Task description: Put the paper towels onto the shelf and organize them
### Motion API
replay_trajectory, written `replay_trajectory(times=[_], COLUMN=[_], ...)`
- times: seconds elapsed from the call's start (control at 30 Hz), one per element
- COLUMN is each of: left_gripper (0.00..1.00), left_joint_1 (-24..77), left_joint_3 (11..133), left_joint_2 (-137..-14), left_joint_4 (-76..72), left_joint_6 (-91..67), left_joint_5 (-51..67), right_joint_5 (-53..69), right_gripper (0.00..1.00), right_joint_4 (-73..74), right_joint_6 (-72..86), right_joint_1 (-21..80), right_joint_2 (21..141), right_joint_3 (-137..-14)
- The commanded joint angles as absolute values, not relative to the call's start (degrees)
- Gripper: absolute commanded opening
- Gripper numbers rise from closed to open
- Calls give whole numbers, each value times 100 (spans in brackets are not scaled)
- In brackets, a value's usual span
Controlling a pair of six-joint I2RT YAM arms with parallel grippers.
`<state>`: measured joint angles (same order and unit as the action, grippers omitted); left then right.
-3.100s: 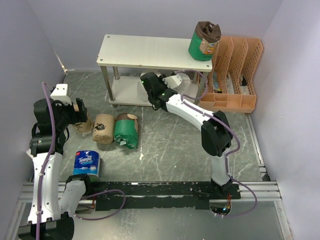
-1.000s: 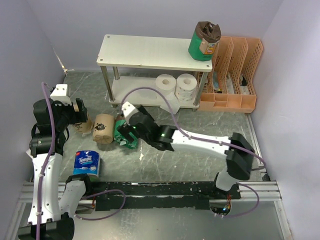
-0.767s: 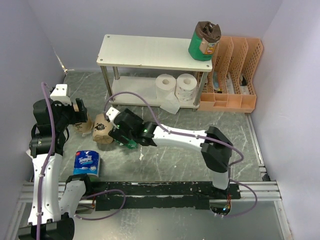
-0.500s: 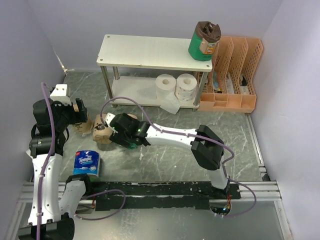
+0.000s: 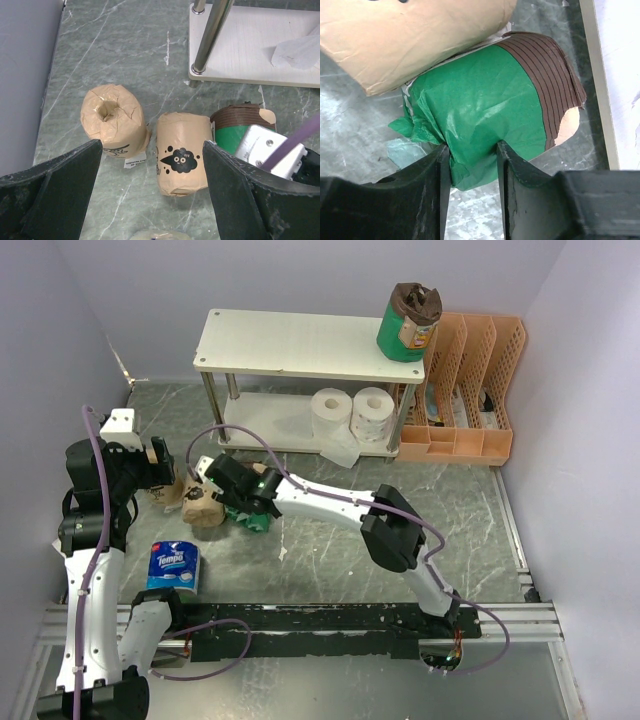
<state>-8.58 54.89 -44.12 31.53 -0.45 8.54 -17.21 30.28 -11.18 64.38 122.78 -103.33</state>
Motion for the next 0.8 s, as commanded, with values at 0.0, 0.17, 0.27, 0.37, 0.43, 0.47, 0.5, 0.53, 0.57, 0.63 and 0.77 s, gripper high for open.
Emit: replay_trajectory(times=[0.0,0.17,0.27,0.37,0.43,0.47,0.5,0.53,0.57,0.63,0.77], left_gripper=[94,93,94,94,94,94,94,94,94,94,93], left_joint_1=[-881,-864,-855,-855,-861,-857,-859,-865,-870,-870,-875], left_joint_3=[5449,5450,5449,5436,5425,5423,5415,5414,5414,5414,5429], left_joint_2=[-4324,-4322,-4319,-4323,-4324,-4332,-4333,-4345,-4347,-4358,-4374], left_joint_4=[3024,3032,3024,3015,3015,3009,3006,2998,2997,2989,3005], left_joint_6=[-9,-3,0,0,0,0,0,0,0,0,0], left_joint_5=[947,930,922,898,900,902,899,907,912,922,919], right_joint_5=[-1565,-1782,-1928,-2002,-1918,-1806,-1708,-1588,-1421,-966,90], right_gripper=[32,0,0,0,0,0,0,0,0,0,0], right_joint_4=[3567,3615,3531,3187,2828,2762,2697,2634,2568,2217,1504], right_joint_6=[-1087,-961,-769,-450,-148,54,328,613,1005,1930,3579], right_joint_1=[6338,6344,6350,6341,6327,6296,6258,6191,6103,5839,5158], right_joint_2=[12743,12774,12528,11989,11525,11269,11095,10904,10710,10287,9551], right_joint_3=[-10578,-10624,-10444,-9907,-9522,-9405,-9310,-9236,-9175,-8873,-8226])
